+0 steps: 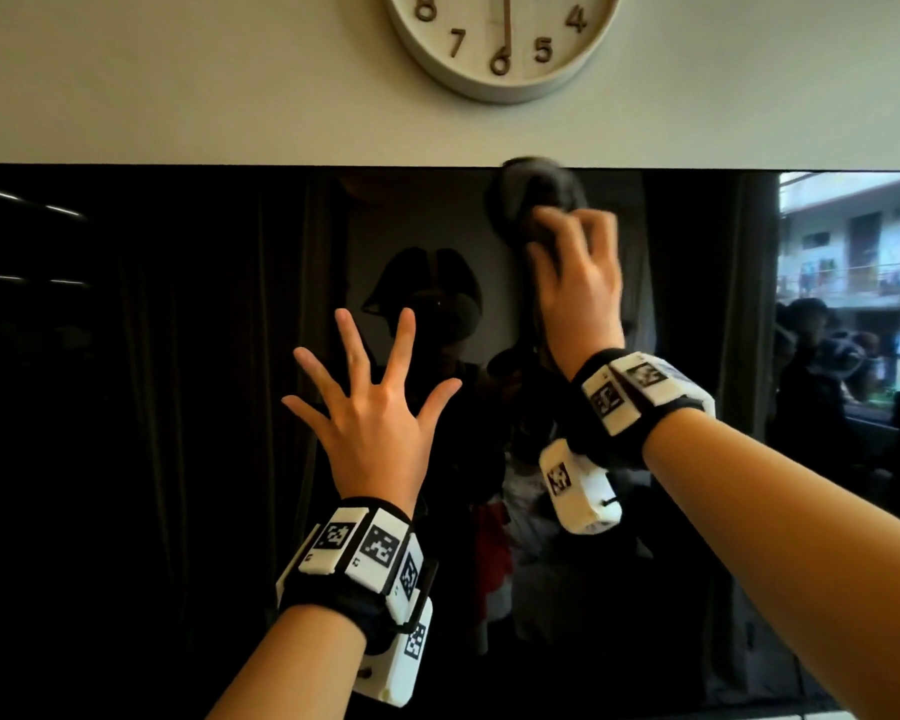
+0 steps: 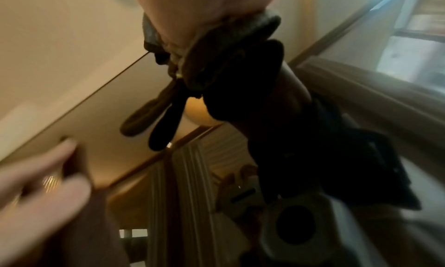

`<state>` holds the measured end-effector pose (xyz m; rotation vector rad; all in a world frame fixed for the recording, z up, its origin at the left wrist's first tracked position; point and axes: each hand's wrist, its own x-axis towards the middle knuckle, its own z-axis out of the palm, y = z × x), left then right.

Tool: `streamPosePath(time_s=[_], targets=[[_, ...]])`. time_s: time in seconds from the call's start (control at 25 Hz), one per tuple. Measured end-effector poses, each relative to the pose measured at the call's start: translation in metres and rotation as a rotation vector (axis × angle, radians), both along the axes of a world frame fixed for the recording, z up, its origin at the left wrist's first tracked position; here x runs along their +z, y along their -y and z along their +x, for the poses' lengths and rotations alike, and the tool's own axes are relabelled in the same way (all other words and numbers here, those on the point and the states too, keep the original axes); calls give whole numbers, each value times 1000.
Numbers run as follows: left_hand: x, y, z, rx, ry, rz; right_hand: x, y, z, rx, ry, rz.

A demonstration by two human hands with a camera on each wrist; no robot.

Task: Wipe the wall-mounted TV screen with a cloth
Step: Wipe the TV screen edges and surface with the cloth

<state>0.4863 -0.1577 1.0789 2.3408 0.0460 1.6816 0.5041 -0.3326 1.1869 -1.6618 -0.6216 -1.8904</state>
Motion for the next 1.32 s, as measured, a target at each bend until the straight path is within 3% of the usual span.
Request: streamPosePath(time_s=[0.08,0.2,0.36,0.48,0.52,0.64,0.8,0.92,1.08,1.2,1.24,1.32], targets=[[-1,1,0,-5,-2,-2,-5,4,0,-24,-22,-114],[-1,0,0,-19,-3,-5,3,19,0,53,-23,154],[-3,-1,2,-27,-5,-12,-8,19,2,-37,-37,-131],[-2,1,2,-24,-3,-2,3,37,3,15,-6,150],[-2,1,2,-31,-2,-4,1,37,3,24,-11,152],[-3,7,0,-94,-18,-53,-11,40,4,9,-53,-83],[2,45,-10,-135,33,69,-1,59,4,-2,8,162],[9,80,-6,-153,-5,81,-12,65,7,-89,-4,-122],[2,93,5,-92,-20,86,0,99,6,-46,10,210],[1,92,8,-66,3,94,-15,99,9,-106,-18,-67],[1,93,9,-58,4,93,-12,105,9,-100,-24,-77],[-1,94,10,-49,7,96,-1,118,9,-44,-26,151]])
